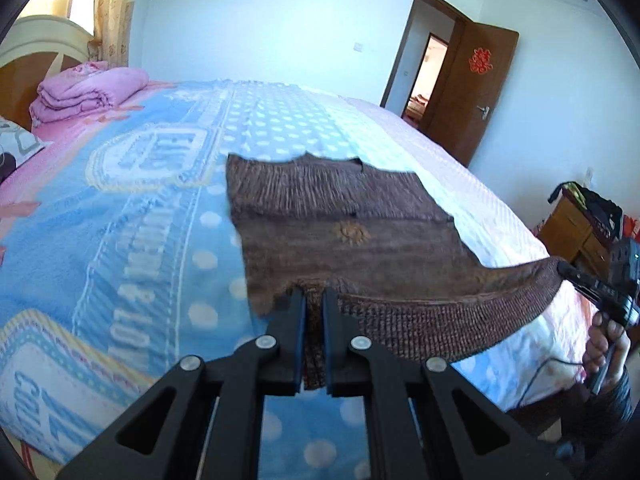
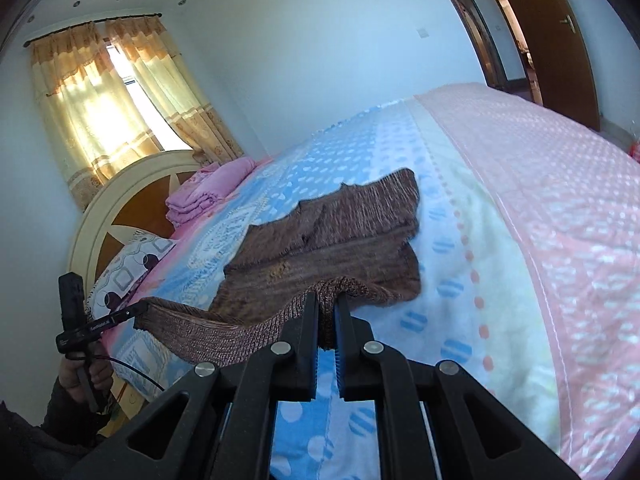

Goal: Fold small clothes
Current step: 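Lift the hem with both grippers and fold it over toward the collar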

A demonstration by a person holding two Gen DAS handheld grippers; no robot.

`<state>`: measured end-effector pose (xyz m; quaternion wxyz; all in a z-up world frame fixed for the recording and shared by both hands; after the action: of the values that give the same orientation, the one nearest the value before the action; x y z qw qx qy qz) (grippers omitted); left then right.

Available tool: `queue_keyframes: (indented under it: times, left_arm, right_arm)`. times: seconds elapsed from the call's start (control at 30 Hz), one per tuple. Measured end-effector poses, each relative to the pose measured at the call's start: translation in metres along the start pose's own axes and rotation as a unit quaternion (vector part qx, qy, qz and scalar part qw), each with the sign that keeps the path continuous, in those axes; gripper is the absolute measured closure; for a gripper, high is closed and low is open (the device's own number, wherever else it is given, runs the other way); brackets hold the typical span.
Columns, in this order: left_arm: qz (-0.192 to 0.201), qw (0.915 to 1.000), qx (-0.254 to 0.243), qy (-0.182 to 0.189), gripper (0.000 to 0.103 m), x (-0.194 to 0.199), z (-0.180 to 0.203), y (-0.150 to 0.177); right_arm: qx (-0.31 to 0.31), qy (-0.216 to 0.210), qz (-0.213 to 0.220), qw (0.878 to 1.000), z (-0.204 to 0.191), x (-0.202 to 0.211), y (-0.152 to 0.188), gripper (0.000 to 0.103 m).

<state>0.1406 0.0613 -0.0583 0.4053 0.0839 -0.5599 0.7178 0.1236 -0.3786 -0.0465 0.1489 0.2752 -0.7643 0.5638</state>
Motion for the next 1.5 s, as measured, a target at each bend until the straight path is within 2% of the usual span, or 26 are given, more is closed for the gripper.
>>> queue_keyframes:
  times: [0.1, 0.3, 0.57, 0.83, 1.13, 1.2, 1.27, 1.3, 1.33, 1.37, 1.4, 1.43, 1.5]
  left_arm:
    - [0.015, 0.9999, -0.006, 0.0, 0.095, -0.002, -0.001, -0.02]
    - [0.031, 0.9992, -0.002, -0.024, 0.095, -0.02, -0.017, -0.055]
    - [0.03, 0.9985, 0.017, -0.042, 0.095, -0.054, -0.046, -0.091]
    - [0.015, 0.9976, 0.012, -0.067, 0.095, -0.101, -0.07, -0.134]
    - [-0.04, 0.9943, 0.001, -0.099, 0.094, -0.184, -0.099, -0.149]
    - [-0.051, 0.9901, 0.0, -0.131, 0.089, -0.208, -0.112, -0.147]
    - [-0.055, 0.9849, -0.002, -0.164, 0.089, -0.223, -0.122, -0.144]
    - [-0.065, 0.9822, -0.001, -0.176, 0.087, -0.228, -0.126, -0.142]
    - [-0.068, 0.9814, 0.003, -0.179, 0.082, -0.227, -0.129, -0.141]
    - [-0.066, 0.9825, 0.006, -0.174, 0.077, -0.223, -0.128, -0.138]
    - [-0.063, 0.9842, 0.0, -0.166, 0.061, -0.217, -0.124, -0.134]
    - [-0.064, 0.9843, -0.013, -0.164, 0.036, -0.212, -0.119, -0.129]
    - [-0.074, 0.98, -0.059, -0.175, 0.017, -0.204, -0.105, -0.115]
  right_arm:
    - [0.011, 0.001, 0.014, 1.0, -0.01, -0.005, -0.017, 0.097]
    - [0.015, 0.005, 0.023, 1.0, -0.017, -0.035, -0.056, 0.097]
    - [0.021, 0.021, 0.013, 0.999, -0.02, -0.089, -0.103, 0.097]
    - [0.025, 0.045, 0.001, 0.999, -0.015, -0.148, -0.147, 0.097]
    - [0.024, 0.095, -0.059, 0.993, 0.008, -0.245, -0.155, 0.097]
    - [0.03, 0.107, -0.08, 0.991, 0.014, -0.272, -0.151, 0.097]
    - [0.04, 0.129, -0.089, 0.987, 0.019, -0.294, -0.148, 0.096]
    - [0.051, 0.142, -0.096, 0.984, 0.021, -0.303, -0.144, 0.094]
    - [0.06, 0.153, -0.104, 0.981, 0.022, -0.308, -0.141, 0.08]
    - [0.074, 0.161, -0.111, 0.978, 0.021, -0.31, -0.137, 0.057]
    - [0.09, 0.161, -0.114, 0.976, 0.019, -0.309, -0.133, 0.043]
    - [0.111, 0.164, -0.117, 0.973, 0.016, -0.308, -0.128, 0.029]
    - [0.175, 0.192, -0.118, 0.958, 0.005, -0.306, -0.116, 0.029]
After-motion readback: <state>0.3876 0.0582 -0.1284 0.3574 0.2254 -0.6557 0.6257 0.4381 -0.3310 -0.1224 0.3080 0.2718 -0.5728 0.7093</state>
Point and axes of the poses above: each gripper's, at about its wrist camera, not at the fingertips, and x roughly against the way its jaws point, z to its right, y to its underside, the point moved 2 cm from there along -x, roughly the way its jaws point, and after that the axes turned 11 degrees about y, right-handed, at the moved point
